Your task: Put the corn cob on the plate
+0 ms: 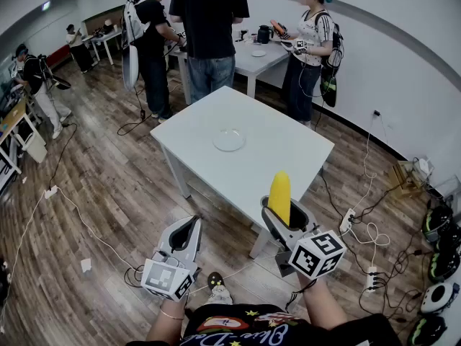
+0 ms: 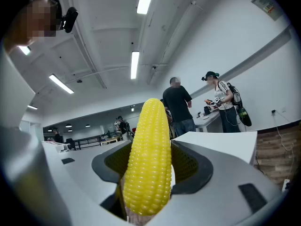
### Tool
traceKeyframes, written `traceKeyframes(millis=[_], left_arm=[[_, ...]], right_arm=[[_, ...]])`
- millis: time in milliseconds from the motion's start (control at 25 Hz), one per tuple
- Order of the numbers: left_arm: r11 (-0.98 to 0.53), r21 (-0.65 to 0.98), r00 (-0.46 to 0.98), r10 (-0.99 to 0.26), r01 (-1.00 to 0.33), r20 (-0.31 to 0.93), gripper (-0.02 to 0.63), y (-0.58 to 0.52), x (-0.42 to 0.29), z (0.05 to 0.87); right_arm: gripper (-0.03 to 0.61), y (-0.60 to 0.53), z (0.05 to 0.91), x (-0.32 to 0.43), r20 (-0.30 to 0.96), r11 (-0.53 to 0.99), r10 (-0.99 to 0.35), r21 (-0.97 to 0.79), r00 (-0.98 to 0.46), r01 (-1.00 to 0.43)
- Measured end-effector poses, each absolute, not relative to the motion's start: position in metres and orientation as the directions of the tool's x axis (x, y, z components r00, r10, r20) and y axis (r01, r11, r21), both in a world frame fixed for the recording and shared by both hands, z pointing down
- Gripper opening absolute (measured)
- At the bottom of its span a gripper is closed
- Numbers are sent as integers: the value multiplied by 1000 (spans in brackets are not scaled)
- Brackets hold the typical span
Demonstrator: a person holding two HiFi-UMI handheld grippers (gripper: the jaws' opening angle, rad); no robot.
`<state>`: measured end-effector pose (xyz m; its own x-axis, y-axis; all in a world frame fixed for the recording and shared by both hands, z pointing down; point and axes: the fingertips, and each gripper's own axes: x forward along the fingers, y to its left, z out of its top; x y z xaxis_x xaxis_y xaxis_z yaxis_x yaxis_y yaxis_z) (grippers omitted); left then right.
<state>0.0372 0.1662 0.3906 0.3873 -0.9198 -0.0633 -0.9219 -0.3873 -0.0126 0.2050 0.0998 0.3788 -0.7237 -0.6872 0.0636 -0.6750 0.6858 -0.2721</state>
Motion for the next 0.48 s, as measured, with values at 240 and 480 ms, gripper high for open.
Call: traceKeyframes(millis=[240,480], left_arm=[[-395,-34,396,-916,-918,-65,-12,80,-46,379],[-389,2,388,-920,-921,-59,-11,18,-96,391]], right_arm=[[249,6,380,132,75,649,-713,-304,-697,-697],[249,-63,394,92,143,619,-728,-285,-671,-732]])
